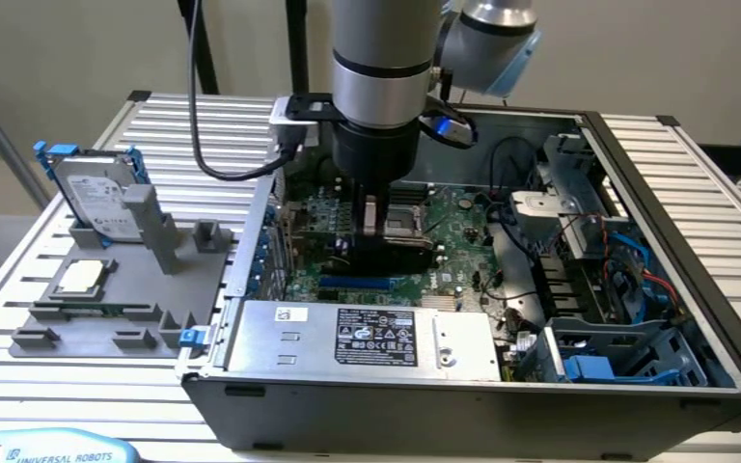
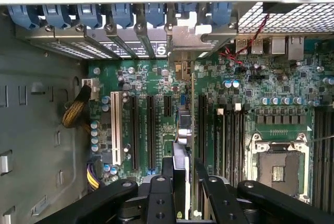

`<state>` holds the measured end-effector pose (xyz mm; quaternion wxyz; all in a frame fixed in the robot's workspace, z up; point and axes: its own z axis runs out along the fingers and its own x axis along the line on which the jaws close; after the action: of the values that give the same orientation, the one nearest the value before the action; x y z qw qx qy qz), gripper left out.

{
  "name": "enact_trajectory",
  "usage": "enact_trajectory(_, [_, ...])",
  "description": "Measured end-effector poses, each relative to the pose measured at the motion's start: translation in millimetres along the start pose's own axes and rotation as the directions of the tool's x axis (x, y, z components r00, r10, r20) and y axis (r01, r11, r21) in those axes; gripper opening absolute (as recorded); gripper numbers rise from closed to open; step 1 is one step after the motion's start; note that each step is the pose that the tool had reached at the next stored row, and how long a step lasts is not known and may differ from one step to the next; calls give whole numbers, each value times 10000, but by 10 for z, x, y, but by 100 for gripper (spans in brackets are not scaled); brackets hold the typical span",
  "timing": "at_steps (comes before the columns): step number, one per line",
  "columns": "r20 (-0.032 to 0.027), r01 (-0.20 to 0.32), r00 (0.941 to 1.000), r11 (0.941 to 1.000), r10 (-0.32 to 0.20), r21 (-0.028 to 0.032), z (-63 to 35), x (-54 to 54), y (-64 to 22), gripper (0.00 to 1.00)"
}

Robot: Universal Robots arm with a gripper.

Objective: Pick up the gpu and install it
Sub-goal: 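Insert the gpu into the slot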

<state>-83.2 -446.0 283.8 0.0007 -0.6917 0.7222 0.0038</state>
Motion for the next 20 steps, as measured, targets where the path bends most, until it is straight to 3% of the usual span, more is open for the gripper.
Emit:
enact_trajectory(5, [-1,2,10000,10000,-2,-7,58,8,9,27])
enact_trajectory(12, [-3,-4,10000,9999,4,-130,60,8,18,27])
enact_trajectory(20, [-2,-6,10000,9999,6,-136,63,10,61,27])
